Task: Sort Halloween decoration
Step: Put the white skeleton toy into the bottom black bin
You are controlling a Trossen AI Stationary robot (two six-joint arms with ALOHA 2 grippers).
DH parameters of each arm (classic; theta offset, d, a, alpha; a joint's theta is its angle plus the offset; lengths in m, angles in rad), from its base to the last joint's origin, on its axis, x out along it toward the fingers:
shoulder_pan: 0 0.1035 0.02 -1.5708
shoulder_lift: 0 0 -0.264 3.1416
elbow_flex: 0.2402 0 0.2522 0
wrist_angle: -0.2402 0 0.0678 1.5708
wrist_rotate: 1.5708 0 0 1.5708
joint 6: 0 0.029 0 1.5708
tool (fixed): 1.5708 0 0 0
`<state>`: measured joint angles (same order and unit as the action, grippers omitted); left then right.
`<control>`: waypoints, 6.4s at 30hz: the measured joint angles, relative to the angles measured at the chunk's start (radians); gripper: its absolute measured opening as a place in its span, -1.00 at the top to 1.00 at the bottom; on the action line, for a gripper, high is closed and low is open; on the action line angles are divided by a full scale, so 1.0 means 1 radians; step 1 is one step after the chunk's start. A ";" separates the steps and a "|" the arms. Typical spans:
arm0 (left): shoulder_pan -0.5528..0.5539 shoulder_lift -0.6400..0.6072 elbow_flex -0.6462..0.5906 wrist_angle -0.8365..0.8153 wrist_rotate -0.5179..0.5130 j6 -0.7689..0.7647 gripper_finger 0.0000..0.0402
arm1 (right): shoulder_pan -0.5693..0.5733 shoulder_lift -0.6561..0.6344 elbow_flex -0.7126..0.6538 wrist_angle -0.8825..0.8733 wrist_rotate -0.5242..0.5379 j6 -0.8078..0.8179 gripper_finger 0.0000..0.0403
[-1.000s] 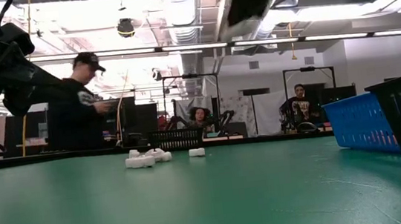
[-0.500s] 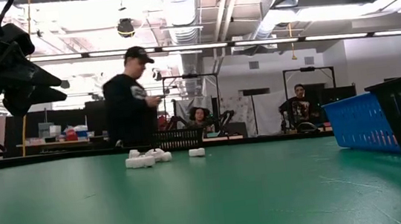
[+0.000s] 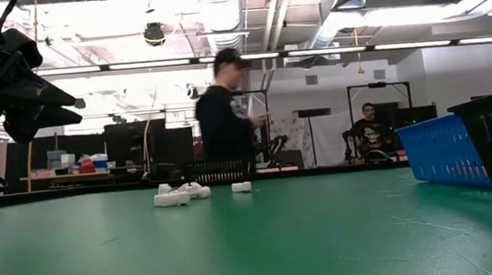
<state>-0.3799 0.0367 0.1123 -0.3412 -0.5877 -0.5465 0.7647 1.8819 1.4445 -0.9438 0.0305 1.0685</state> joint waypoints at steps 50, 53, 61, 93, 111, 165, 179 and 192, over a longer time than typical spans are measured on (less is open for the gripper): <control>0.000 0.000 0.000 0.000 -0.001 0.014 0.06 | -0.606 -0.159 -0.555 1.247 0.624 -0.690 0.24; 0.000 0.000 0.000 0.000 -0.004 0.014 0.06 | -0.615 -0.125 -0.555 1.298 0.624 -0.728 0.24; 0.000 0.000 0.000 0.000 -0.008 0.003 0.06 | -0.614 0.018 -0.500 1.353 0.624 -0.764 0.24; 0.000 0.000 0.000 -0.004 0.004 0.000 0.06 | -0.610 0.164 -0.407 1.322 0.633 -0.618 0.92; 0.000 0.000 0.000 -0.003 0.004 -0.023 0.06 | -0.418 -0.369 -0.404 0.950 0.252 -0.637 0.93; 0.000 0.000 0.000 -0.005 -0.026 -0.016 0.06 | -0.342 -0.299 -0.404 0.806 0.316 -0.575 0.29; 0.000 0.002 0.000 -0.003 -0.026 -0.017 0.06 | -0.540 0.024 -0.322 1.122 0.460 -0.703 0.30; 0.000 0.002 0.000 -0.004 -0.026 -0.016 0.06 | -0.605 0.206 -0.199 1.112 0.526 -0.703 0.30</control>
<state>-0.3801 0.0387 0.1127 -0.3450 -0.6136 -0.5625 0.1595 2.0883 1.2451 0.1683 0.5565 0.3653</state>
